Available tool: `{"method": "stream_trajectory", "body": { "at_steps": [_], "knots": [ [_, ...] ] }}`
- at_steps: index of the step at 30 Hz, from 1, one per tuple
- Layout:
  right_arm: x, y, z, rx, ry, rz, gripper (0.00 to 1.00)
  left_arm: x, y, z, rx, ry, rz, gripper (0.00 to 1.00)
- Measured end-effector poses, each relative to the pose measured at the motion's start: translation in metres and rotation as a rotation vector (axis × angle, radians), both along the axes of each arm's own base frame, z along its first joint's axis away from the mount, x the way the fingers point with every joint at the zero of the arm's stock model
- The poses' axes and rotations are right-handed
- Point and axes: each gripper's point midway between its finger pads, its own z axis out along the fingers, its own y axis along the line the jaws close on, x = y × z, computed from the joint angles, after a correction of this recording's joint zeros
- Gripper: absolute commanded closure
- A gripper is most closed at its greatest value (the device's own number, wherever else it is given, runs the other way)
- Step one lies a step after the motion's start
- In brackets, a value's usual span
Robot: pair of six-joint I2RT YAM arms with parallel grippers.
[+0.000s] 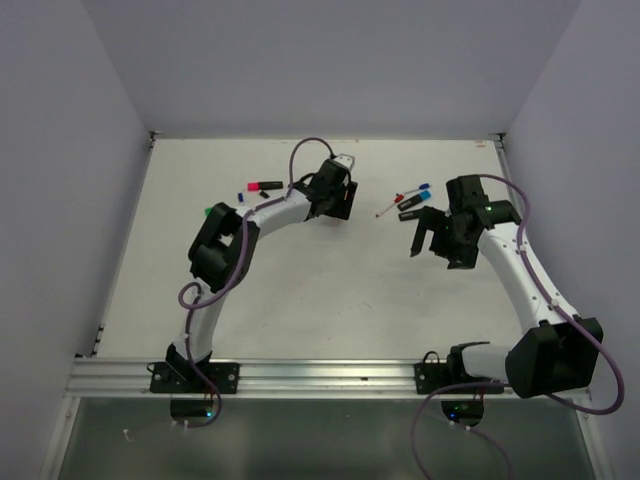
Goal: Open the pen caps
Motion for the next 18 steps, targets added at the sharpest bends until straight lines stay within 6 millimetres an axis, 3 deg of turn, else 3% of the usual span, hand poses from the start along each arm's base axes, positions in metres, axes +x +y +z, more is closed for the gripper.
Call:
{"method": "stream_trajectory", "body": {
  "at_steps": [3,10,14,18],
  "knots": [
    [0.0,0.0,0.0,-0.001,-0.001,0.0,0.01,0.0,0.001,-0.005,0.015,0.001,0.006,0.39],
    [0.001,-0.001,0.0,-0.009,-0.005,0.005,0.01,-0.002,0.004,-0.027,0.061,0.016,0.016,0.43],
    [0.001,-0.002,0.0,-0.011,-0.006,0.008,0.01,0.0,0.003,-0.029,0.08,-0.002,0.013,0.45],
    [0.001,-0.002,0.0,-0.011,-0.006,0.009,0.01,0.003,0.005,-0.03,0.09,-0.012,0.02,0.72]
  ]
}}
